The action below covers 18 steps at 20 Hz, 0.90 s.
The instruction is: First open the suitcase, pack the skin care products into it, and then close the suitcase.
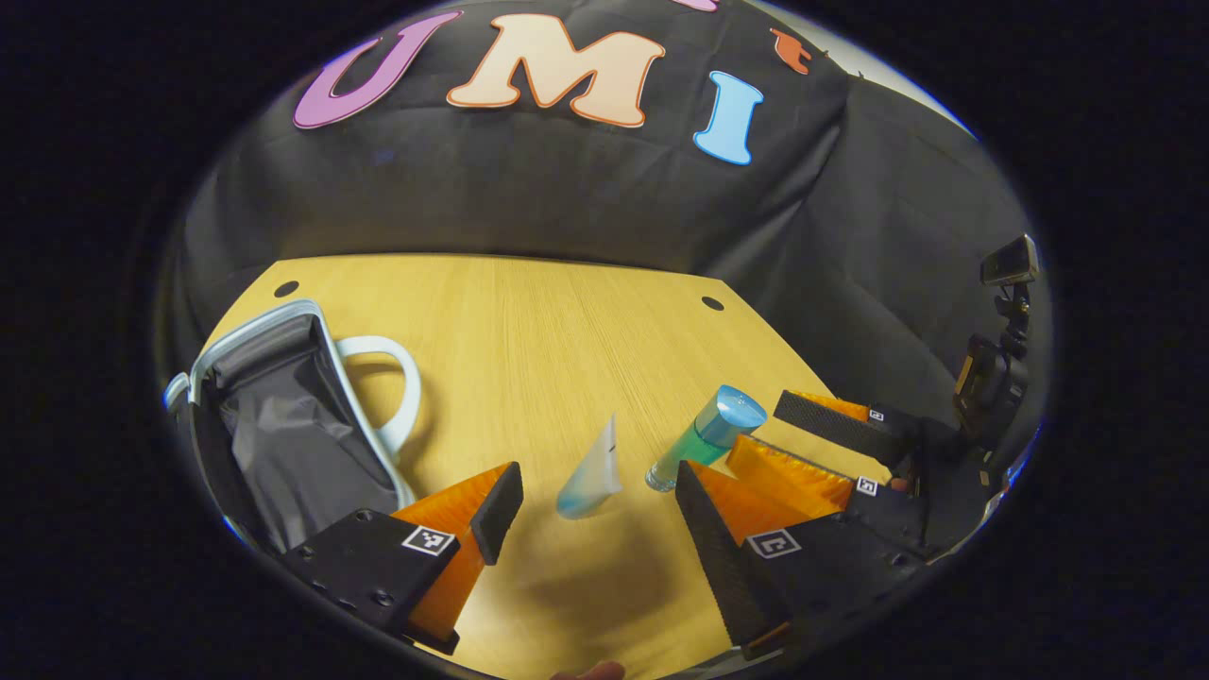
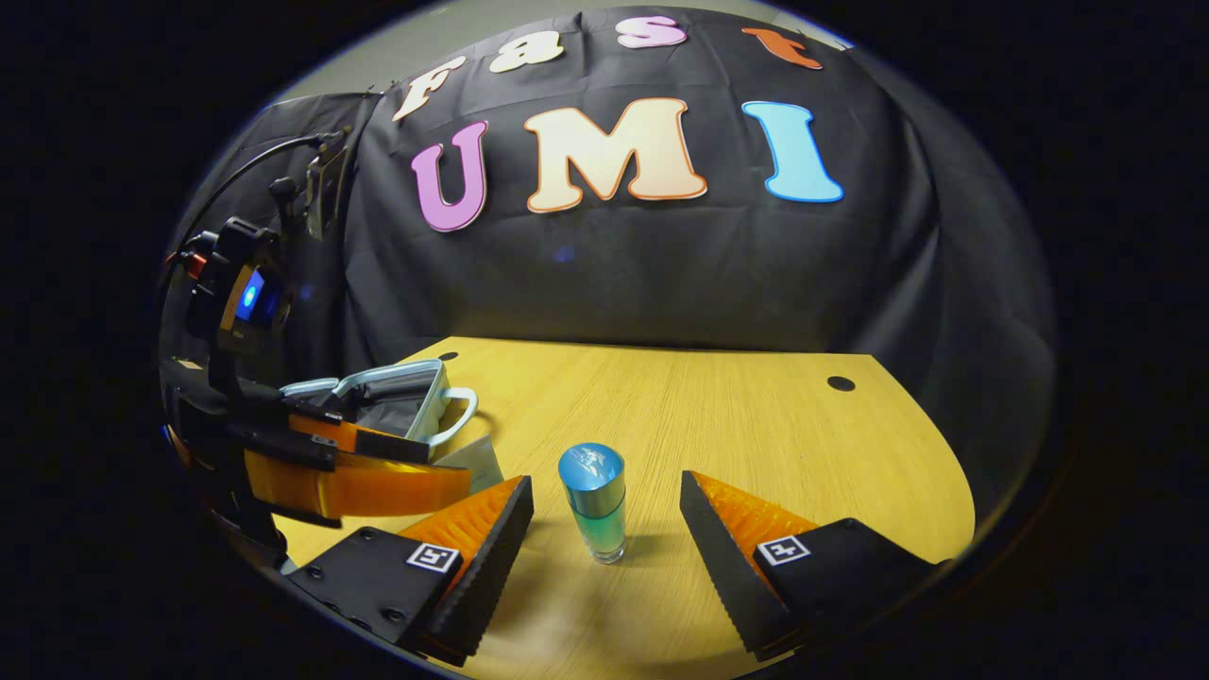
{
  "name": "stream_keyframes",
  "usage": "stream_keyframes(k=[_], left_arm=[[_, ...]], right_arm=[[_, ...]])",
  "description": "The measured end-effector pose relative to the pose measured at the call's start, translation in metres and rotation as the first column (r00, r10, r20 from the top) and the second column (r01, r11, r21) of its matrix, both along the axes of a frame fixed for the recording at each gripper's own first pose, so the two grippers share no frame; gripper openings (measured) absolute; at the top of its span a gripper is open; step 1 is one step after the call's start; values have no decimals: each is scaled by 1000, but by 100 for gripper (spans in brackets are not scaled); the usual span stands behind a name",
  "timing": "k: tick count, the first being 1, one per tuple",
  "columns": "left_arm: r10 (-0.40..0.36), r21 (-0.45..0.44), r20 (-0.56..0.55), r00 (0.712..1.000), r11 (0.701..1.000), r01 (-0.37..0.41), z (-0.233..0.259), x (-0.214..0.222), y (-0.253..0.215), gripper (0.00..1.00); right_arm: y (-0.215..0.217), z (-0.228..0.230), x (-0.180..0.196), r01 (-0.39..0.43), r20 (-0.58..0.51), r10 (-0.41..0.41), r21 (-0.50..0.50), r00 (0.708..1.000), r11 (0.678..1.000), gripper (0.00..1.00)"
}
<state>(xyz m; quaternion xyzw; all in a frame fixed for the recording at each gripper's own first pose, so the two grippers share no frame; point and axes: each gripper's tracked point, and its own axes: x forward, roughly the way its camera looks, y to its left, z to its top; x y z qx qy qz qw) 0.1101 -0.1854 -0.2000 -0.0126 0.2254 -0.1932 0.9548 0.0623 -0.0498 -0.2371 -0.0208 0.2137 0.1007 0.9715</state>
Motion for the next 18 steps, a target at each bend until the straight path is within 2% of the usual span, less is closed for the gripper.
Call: stream_keyframes(k=[4,6,9,11,12,13,15,17,18], left_arm=[[44,0,-14,999,999,-44,-21,20,-5,94],[65,-15,-37,997,998,-65,-33,27,-7,89],[81,-10,-62,995,997,-82,-47,33,-7,72],[93,5,-67,993,996,-93,-53,37,-7,64],[104,8,-71,992,995,-103,-57,39,-6,67],[120,12,-80,990,993,-120,-61,41,-5,50],[120,-2,-73,990,993,-121,-58,43,-9,34],[125,-2,-77,989,992,-125,-57,43,-9,29],[128,-2,-84,988,992,-128,-57,41,-9,28]], right_arm=[[6,-24,11,-46,-24,46,-15,999,999,98],[8,-36,15,-63,-41,63,-16,997,998,97],[12,-48,18,-90,-65,88,-27,994,996,96],[16,-55,20,-107,-73,104,-34,992,994,87],[19,-58,22,-108,-75,105,-37,992,993,84],[20,-59,24,-110,-76,107,-39,991,993,78],[19,-65,27,-101,-78,98,-48,992,994,66],[18,-61,25,-94,-79,91,-38,993,995,46],[20,-65,27,-98,-77,94,-44,993,994,47]])
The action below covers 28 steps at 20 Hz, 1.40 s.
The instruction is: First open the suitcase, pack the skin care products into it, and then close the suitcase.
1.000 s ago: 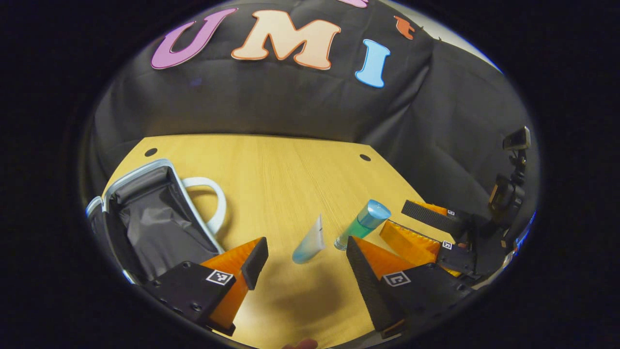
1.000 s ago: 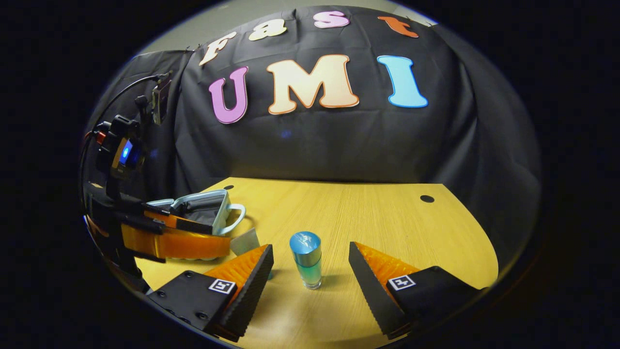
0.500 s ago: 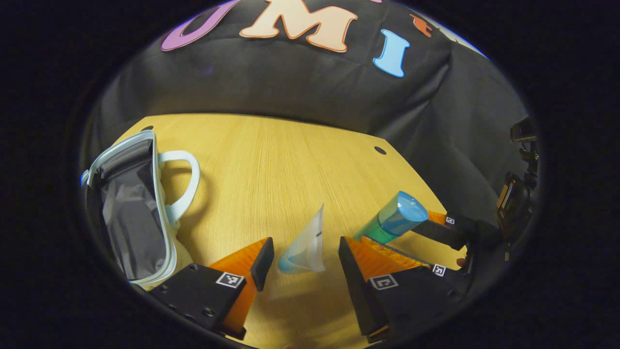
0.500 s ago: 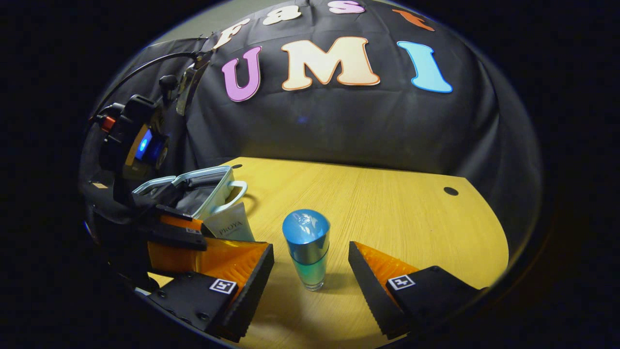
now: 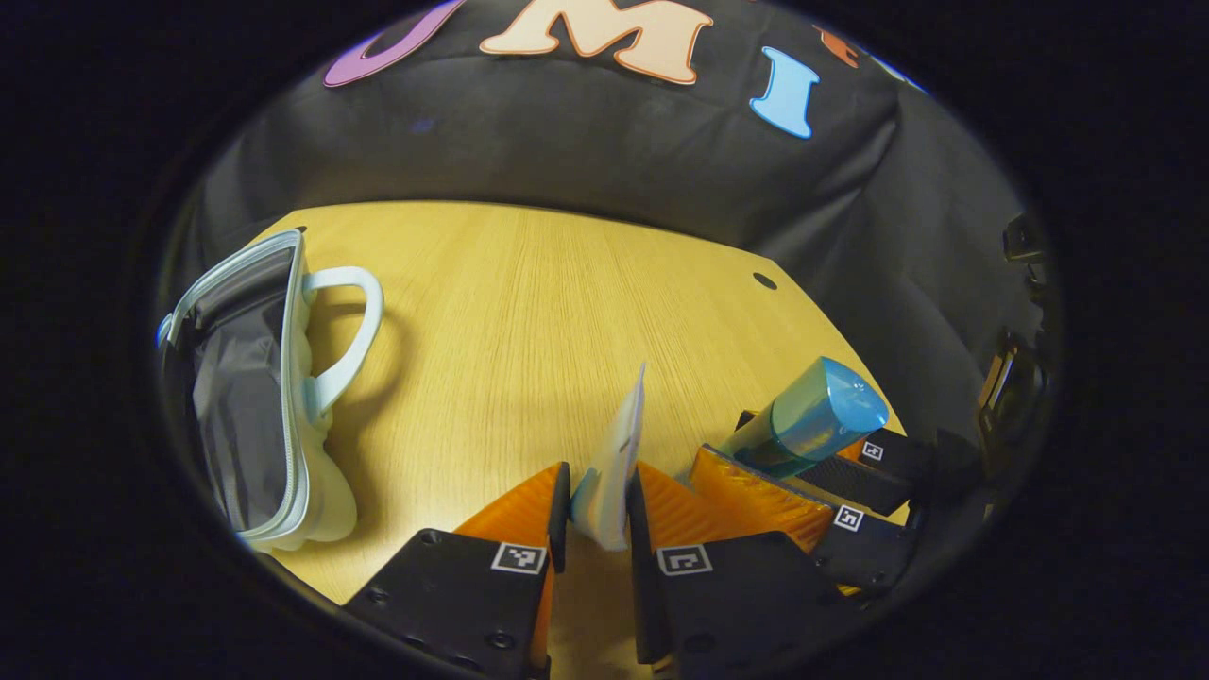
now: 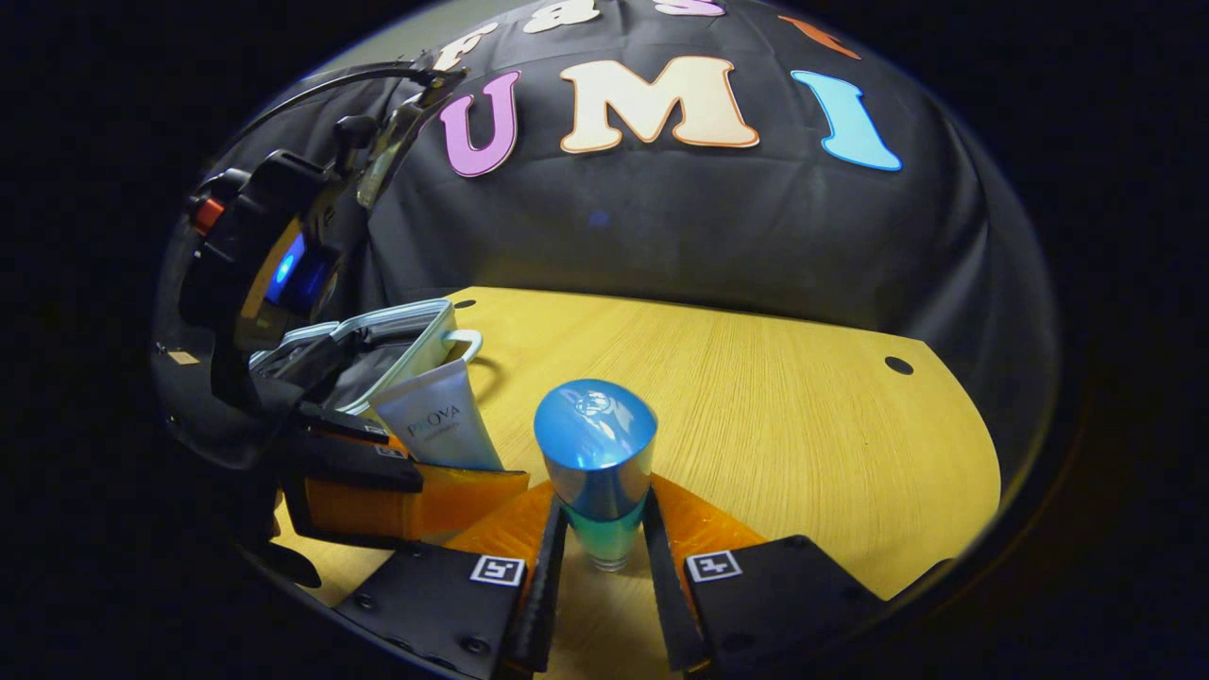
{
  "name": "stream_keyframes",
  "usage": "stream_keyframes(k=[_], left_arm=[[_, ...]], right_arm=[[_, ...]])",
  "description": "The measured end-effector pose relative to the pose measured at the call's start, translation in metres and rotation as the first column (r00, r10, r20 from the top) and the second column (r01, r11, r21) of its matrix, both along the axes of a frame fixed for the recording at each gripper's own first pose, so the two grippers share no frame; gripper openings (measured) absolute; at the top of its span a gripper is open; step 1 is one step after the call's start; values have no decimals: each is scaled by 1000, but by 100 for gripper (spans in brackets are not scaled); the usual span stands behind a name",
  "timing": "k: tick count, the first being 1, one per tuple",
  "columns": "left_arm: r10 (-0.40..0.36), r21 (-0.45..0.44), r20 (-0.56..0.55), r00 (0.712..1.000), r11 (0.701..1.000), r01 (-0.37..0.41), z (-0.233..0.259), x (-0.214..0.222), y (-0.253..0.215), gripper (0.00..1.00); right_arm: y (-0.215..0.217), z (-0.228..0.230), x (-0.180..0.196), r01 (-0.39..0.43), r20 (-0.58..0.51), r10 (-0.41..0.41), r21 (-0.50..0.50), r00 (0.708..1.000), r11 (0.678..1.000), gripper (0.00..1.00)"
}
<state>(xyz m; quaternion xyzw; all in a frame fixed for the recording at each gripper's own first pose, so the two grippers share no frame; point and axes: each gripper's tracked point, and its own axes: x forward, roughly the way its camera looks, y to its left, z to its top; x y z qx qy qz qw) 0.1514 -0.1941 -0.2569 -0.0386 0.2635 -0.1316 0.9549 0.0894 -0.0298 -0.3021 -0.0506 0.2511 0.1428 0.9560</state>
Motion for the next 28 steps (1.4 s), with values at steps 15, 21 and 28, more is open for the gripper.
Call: stream_keyframes(k=[15,21,28], left_arm=[[250,-92,-27,968,964,-251,131,-50,196,26],[310,-49,-353,883,936,-348,51,-53,268,23],[304,-28,-570,763,921,-389,1,-59,282,27]], right_arm=[[-9,2,-4,31,-22,-31,-2,999,1000,39],[-11,15,-10,52,-45,-53,-17,998,998,40],[25,90,-14,52,-5,-51,37,999,998,39]])
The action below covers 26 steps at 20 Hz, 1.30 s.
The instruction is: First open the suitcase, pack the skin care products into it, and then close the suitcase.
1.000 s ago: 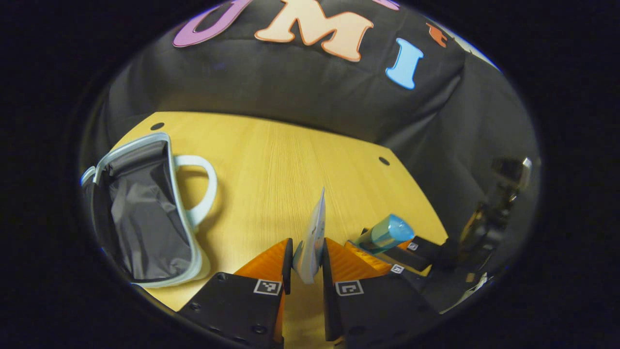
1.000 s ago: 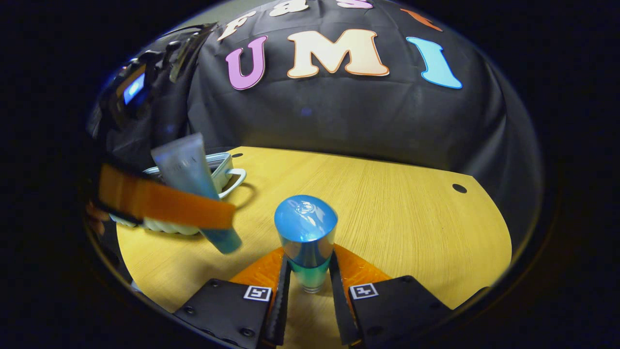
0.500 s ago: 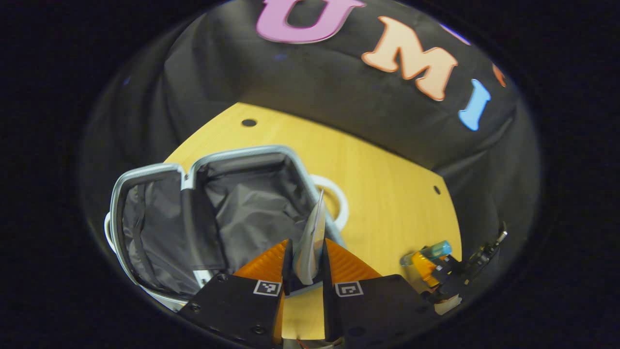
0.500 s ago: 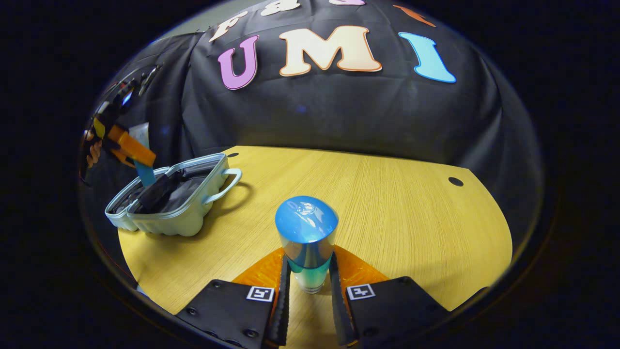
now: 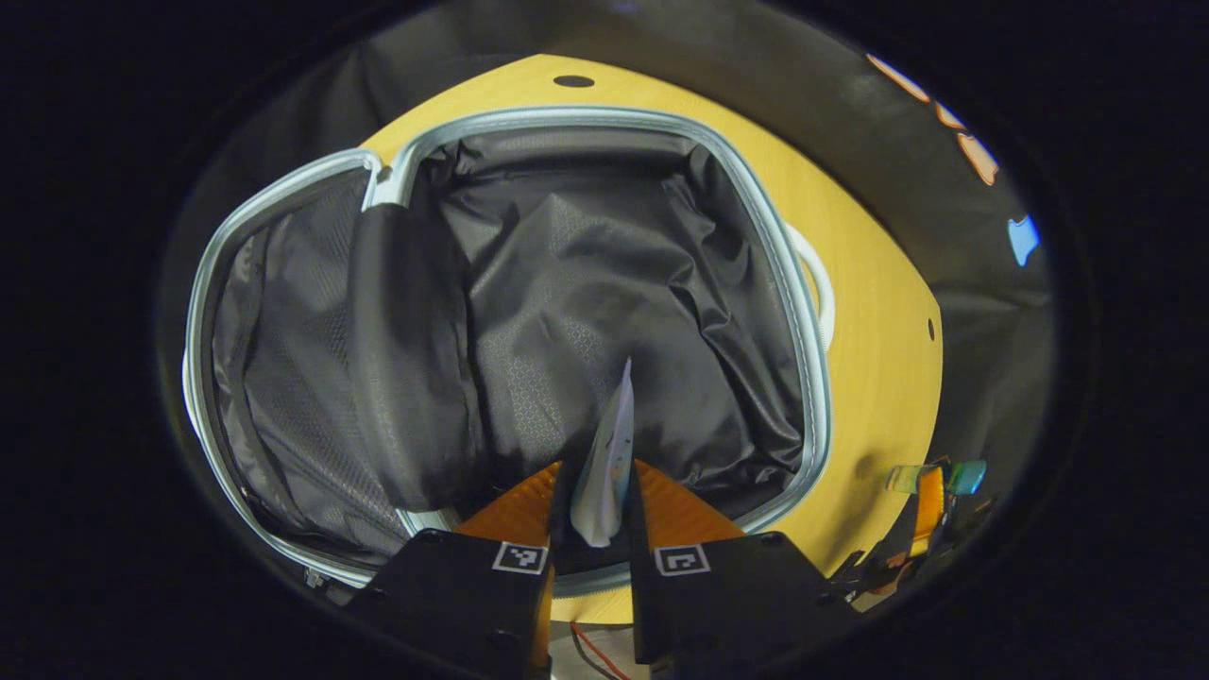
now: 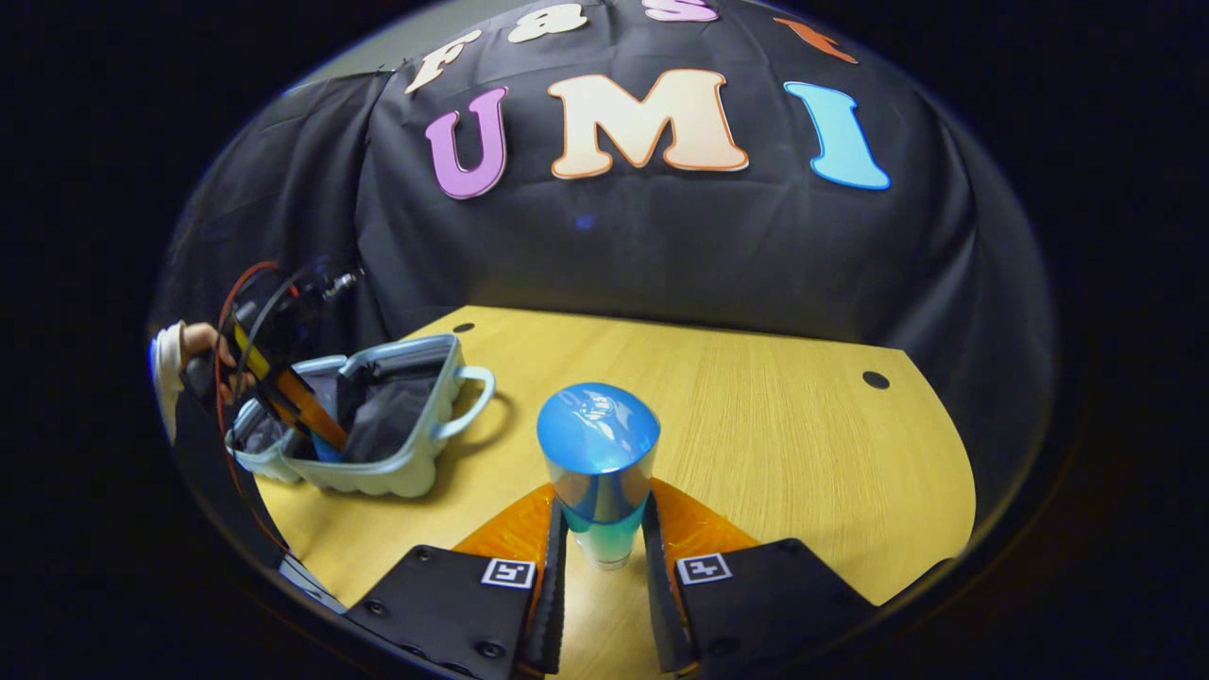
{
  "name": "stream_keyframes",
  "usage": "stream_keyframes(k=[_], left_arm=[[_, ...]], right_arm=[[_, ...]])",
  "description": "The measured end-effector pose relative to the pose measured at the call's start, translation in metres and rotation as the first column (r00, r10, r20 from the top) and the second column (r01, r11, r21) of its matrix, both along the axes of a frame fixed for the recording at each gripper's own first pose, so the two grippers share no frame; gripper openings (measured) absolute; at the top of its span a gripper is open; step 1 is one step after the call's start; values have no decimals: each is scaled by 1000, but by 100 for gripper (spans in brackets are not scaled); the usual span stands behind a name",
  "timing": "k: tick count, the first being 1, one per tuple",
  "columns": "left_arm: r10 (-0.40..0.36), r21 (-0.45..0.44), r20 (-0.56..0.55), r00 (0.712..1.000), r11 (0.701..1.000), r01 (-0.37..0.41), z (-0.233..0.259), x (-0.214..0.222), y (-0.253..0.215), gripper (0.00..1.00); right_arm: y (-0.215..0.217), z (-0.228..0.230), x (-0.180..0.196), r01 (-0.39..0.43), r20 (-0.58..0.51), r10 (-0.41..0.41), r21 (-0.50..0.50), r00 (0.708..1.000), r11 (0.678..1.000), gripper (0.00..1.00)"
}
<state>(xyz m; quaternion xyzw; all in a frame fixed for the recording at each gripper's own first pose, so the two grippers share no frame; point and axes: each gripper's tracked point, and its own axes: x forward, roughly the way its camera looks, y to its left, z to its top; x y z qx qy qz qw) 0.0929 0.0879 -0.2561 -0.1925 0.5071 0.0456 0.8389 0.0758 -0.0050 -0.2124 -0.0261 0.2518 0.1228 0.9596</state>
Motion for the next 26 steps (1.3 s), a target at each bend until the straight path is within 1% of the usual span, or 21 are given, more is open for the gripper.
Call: stream_keyframes(k=[2,5,6,7,10,13,17,19,22,24,26], left_arm=[[-7,0,18,1000,1000,7,3,4,5,34],[-9,-27,68,998,1000,11,19,6,6,75],[-7,-26,87,996,1000,9,25,2,9,81],[-5,-21,109,994,1000,8,33,-2,14,91],[14,-44,199,980,999,-5,60,-21,28,91],[66,-77,274,959,996,-46,78,-50,48,91],[181,-118,256,950,981,-155,70,-104,81,91],[247,-122,235,940,967,-224,64,-131,100,91],[342,-104,205,917,939,-327,51,-162,130,90],[381,-98,193,904,924,-369,48,-178,140,91],[417,-119,190,889,908,-401,49,-185,149,91]], right_arm=[[22,20,0,-26,17,25,7,1000,1000,40],[63,42,4,-90,28,90,4,996,996,40],[80,47,6,-117,29,117,4,993,993,40],[96,50,7,-144,29,144,4,989,990,40],[147,53,11,-224,11,224,18,974,974,40],[197,37,14,-298,-22,299,26,954,954,40],[250,1,23,-367,-96,369,39,925,930,40],[266,-17,29,-390,-129,389,23,912,921,39],[283,-46,28,-416,-192,410,12,891,909,40],[288,-64,26,-422,-241,412,8,879,906,40],[289,-80,23,-426,-285,407,-5,868,905,40]])
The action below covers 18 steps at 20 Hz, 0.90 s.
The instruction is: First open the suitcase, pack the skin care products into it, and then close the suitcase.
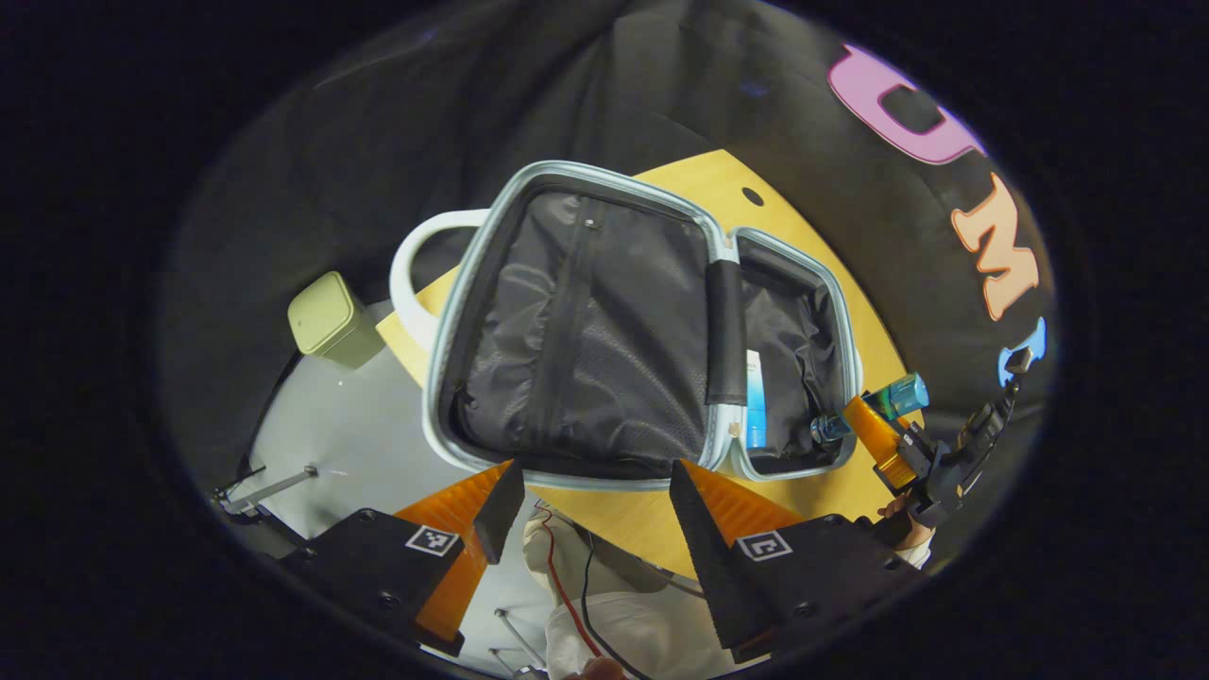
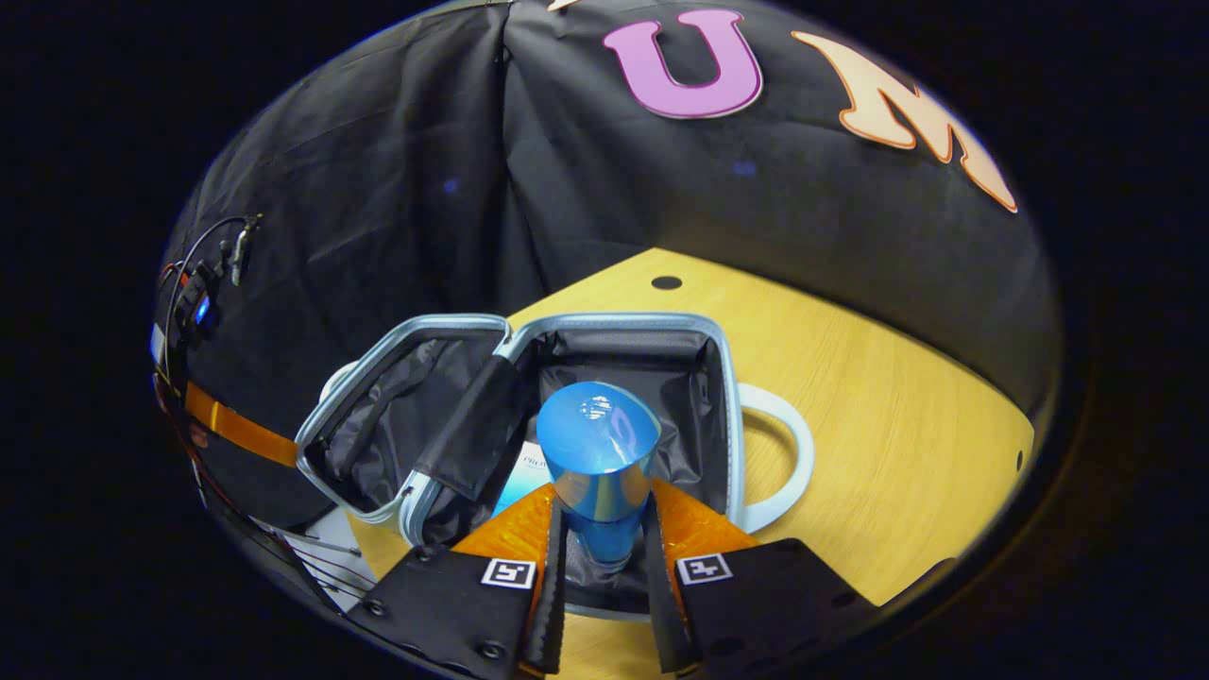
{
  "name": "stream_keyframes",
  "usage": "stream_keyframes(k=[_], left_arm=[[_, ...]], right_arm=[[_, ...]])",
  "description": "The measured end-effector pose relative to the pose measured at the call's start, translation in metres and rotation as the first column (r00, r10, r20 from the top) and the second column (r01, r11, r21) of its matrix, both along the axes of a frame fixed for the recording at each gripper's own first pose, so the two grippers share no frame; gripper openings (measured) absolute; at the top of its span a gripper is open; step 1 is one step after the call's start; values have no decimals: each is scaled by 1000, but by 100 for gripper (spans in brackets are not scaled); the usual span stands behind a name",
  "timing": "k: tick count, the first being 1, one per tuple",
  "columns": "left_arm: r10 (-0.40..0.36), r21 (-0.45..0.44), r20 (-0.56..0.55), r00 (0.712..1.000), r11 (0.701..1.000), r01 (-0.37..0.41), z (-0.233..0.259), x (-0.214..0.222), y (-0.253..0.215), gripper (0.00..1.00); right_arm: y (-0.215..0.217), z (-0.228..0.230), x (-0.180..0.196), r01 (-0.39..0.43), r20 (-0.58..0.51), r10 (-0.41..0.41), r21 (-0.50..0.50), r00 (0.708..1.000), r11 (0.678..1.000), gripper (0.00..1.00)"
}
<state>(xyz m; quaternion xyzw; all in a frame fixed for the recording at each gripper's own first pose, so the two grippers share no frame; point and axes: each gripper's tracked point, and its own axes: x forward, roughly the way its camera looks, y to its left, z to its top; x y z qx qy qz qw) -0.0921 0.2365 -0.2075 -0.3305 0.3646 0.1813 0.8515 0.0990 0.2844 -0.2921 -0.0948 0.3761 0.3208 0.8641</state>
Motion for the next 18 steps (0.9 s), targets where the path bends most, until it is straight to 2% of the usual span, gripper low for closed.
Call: stream_keyframes(k=[6,9,12,13,15,16,18], left_arm=[[71,-42,18,997,997,-70,4,-15,20,91],[107,-46,12,994,993,-106,2,-22,32,91],[144,-51,16,989,988,-143,0,-24,48,91],[153,-50,14,988,987,-152,-1,-26,53,91],[169,-33,11,986,985,-168,-3,-27,69,91],[180,-30,6,984,983,-180,-5,-27,76,91],[202,-44,1,979,979,-202,-12,-25,93,91]], right_arm=[[-4,-35,-1,26,-69,-31,-70,997,997,41],[7,-12,8,31,-31,-31,7,999,999,43],[3,10,19,25,38,-26,25,999,999,86],[-1,17,22,25,59,-26,18,998,1000,96],[-16,33,20,34,105,-34,5,994,999,99],[-22,43,20,44,128,-44,6,991,999,96],[-39,61,21,81,175,-83,16,981,997,99]])
